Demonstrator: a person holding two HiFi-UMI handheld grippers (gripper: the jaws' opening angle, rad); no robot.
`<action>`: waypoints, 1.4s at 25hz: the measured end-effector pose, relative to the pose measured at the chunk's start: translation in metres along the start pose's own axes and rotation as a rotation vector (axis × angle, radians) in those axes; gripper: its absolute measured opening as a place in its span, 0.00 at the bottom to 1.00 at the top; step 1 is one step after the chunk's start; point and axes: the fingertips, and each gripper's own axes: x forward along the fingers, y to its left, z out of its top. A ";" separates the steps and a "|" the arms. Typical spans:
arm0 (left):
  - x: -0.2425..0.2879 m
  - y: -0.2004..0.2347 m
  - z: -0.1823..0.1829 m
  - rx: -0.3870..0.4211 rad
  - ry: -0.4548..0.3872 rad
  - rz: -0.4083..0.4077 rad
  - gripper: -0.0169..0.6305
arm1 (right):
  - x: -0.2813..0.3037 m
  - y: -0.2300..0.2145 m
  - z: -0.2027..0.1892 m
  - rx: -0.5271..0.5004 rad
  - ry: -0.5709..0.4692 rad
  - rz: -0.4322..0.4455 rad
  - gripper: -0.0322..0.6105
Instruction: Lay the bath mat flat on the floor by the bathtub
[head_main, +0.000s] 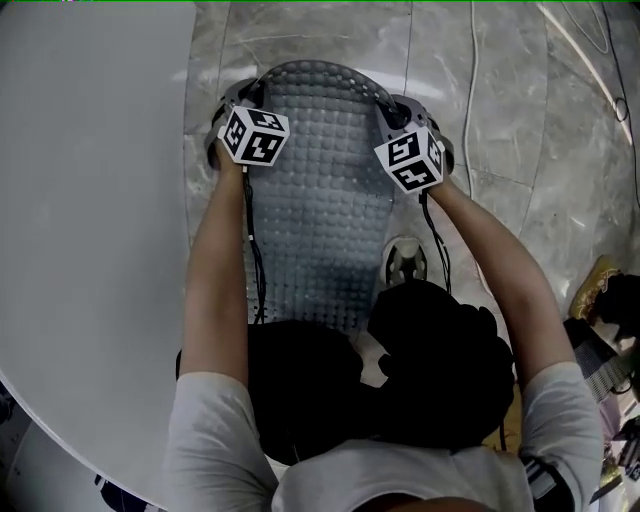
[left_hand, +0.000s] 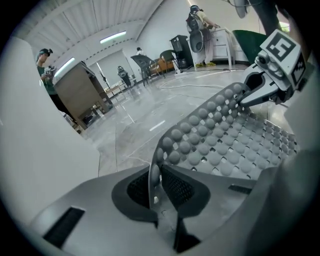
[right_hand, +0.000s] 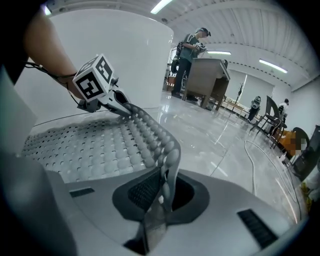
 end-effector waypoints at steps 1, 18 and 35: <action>0.002 -0.001 0.000 0.011 0.002 -0.003 0.07 | 0.004 -0.004 -0.003 -0.004 0.013 -0.001 0.08; 0.018 0.012 -0.002 0.008 0.038 0.104 0.24 | 0.030 -0.022 -0.017 -0.068 0.132 0.005 0.18; 0.018 0.035 -0.017 -0.130 0.038 0.164 0.44 | 0.035 -0.045 -0.016 -0.161 0.154 -0.082 0.44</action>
